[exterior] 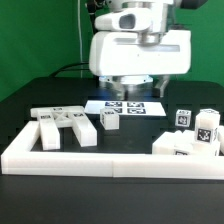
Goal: Assemble chair
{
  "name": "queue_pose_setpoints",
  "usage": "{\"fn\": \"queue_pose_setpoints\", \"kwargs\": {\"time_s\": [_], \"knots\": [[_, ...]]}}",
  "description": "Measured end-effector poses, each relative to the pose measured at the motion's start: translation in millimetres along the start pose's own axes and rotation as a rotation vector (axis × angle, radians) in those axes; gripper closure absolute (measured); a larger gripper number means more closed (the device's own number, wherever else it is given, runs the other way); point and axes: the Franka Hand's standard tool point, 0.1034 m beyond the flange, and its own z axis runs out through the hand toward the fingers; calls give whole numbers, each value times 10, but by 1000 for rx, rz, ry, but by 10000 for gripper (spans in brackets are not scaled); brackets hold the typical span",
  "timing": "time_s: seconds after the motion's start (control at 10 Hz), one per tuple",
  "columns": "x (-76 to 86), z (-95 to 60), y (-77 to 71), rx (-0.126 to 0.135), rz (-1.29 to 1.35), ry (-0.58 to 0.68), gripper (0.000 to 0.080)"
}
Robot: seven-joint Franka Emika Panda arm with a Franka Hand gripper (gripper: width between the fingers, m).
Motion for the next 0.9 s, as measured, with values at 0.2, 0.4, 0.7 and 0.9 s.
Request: {"fn": "queue_pose_setpoints", "kwargs": {"time_s": [0.2, 0.4, 0.7, 0.9], "knots": [[-185, 66, 161, 14, 50, -21, 151], [-152, 61, 99, 20, 43, -39, 151], [-211, 107, 61, 51, 87, -217, 151], [-402, 170, 63, 59, 167, -360, 151]]}}
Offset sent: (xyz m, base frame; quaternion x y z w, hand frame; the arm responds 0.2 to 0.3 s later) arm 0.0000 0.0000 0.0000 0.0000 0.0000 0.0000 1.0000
